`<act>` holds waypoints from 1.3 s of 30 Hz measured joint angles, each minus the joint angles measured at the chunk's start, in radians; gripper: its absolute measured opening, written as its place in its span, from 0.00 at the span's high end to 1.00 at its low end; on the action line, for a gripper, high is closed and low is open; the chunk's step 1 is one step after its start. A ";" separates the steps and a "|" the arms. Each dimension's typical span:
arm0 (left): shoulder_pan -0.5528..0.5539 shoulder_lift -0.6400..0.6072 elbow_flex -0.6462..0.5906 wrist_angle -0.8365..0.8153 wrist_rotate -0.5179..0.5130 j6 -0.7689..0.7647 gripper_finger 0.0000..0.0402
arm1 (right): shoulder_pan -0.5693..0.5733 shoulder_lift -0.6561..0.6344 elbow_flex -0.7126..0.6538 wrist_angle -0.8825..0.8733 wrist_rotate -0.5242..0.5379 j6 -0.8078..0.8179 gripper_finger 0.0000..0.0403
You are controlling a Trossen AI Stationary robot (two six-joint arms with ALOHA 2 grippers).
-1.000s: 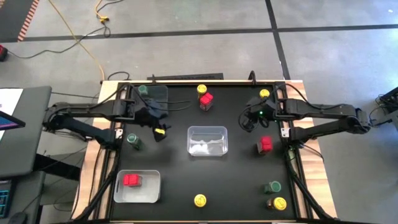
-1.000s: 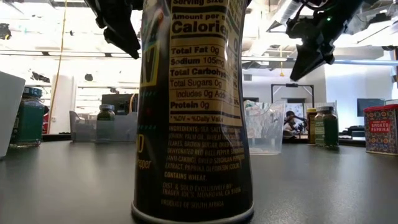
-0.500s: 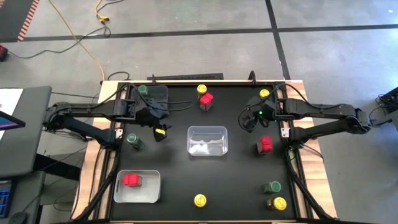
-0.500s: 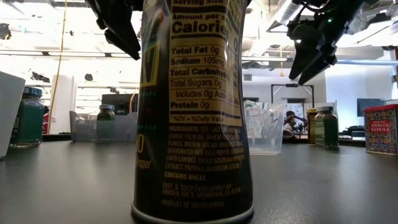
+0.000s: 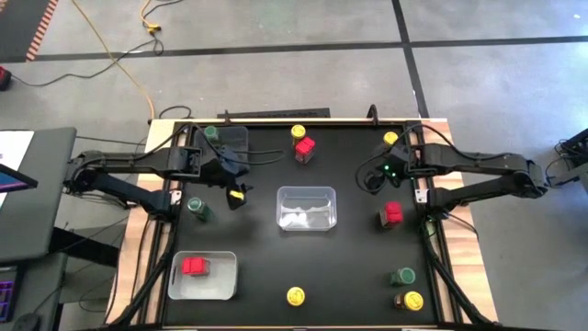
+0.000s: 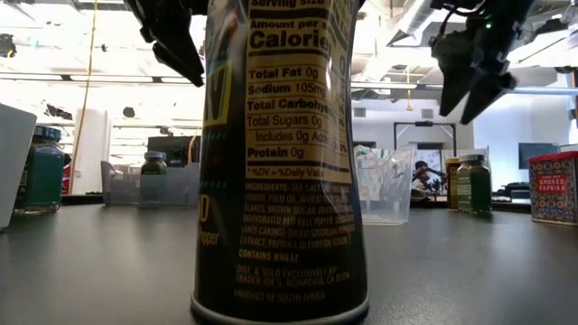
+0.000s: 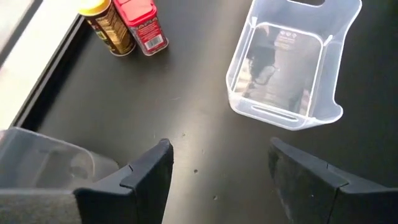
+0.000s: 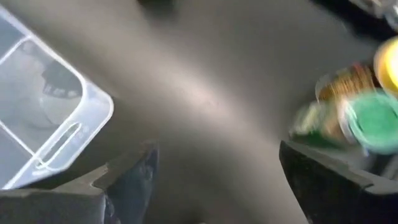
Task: Sort spices by type
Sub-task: Put the yellow seasoning bottle into the transparent bin
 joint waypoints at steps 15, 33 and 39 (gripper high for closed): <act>0.000 0.000 0.000 -0.002 0.023 0.102 0.38 | 0.453 0.148 0.348 -0.405 -0.037 0.665 0.11; 0.000 0.000 0.001 -0.002 0.030 0.152 0.38 | 1.069 0.331 0.412 -0.280 -0.241 1.479 0.11; 0.000 0.000 0.001 -0.001 0.030 0.117 0.38 | 1.189 0.408 0.411 -0.230 -0.273 1.571 0.12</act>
